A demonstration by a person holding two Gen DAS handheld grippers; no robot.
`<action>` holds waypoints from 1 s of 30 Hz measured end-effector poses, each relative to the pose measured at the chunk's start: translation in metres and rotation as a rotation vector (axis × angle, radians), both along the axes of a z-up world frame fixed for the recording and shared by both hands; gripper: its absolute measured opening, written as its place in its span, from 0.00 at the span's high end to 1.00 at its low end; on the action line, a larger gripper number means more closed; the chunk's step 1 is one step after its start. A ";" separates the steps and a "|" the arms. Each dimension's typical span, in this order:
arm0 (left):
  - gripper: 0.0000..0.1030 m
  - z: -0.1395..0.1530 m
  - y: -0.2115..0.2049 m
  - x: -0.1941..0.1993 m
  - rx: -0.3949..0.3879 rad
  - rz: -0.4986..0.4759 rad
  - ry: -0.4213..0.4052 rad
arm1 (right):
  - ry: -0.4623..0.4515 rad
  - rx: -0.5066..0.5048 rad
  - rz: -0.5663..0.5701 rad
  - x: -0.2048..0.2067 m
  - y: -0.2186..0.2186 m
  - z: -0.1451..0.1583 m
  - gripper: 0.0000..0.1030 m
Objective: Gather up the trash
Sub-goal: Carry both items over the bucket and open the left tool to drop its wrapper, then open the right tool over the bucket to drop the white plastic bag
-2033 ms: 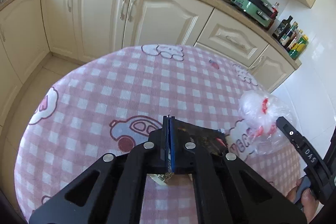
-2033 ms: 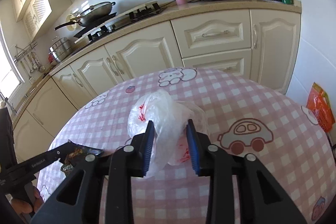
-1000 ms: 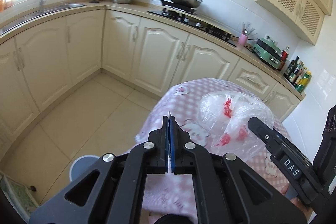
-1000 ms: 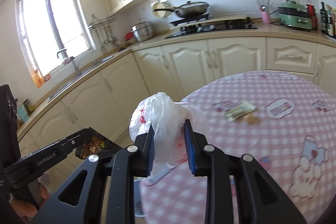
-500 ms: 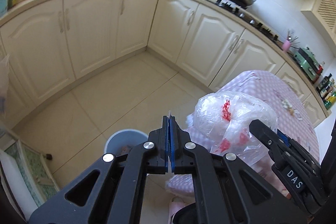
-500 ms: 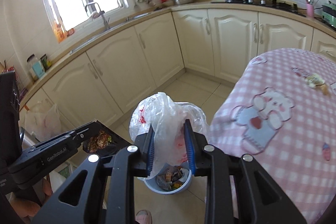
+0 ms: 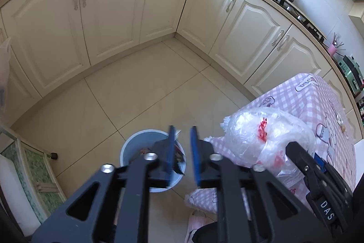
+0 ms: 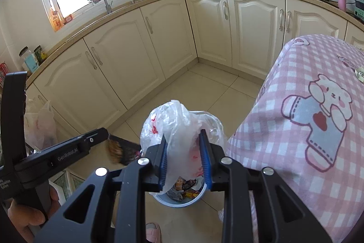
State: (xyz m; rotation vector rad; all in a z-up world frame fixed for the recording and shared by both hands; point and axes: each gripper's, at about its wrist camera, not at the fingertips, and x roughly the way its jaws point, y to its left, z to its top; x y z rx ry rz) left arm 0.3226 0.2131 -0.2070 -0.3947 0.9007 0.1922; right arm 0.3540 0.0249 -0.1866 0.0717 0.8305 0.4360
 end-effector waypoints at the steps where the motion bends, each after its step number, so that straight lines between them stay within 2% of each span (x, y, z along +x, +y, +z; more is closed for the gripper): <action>1: 0.61 -0.001 0.001 0.001 0.001 0.000 -0.001 | 0.003 -0.002 0.000 0.001 0.000 -0.002 0.76; 3: 0.56 -0.002 -0.001 0.001 0.008 -0.006 -0.003 | 0.013 -0.005 0.001 0.003 0.002 -0.006 0.76; 8: 0.52 -0.010 0.005 -0.006 0.000 0.005 0.027 | 0.042 -0.013 0.017 0.006 0.010 -0.017 0.76; 12: 0.43 -0.013 0.010 -0.014 0.011 0.027 0.049 | 0.053 -0.018 0.034 0.007 0.020 -0.022 0.75; 24: 0.33 -0.010 0.035 -0.029 0.077 0.083 0.063 | 0.065 -0.052 0.091 0.013 0.071 -0.039 0.75; 30: 0.32 -0.009 0.042 -0.030 0.093 0.099 0.063 | 0.053 -0.044 0.088 0.027 0.091 -0.039 0.69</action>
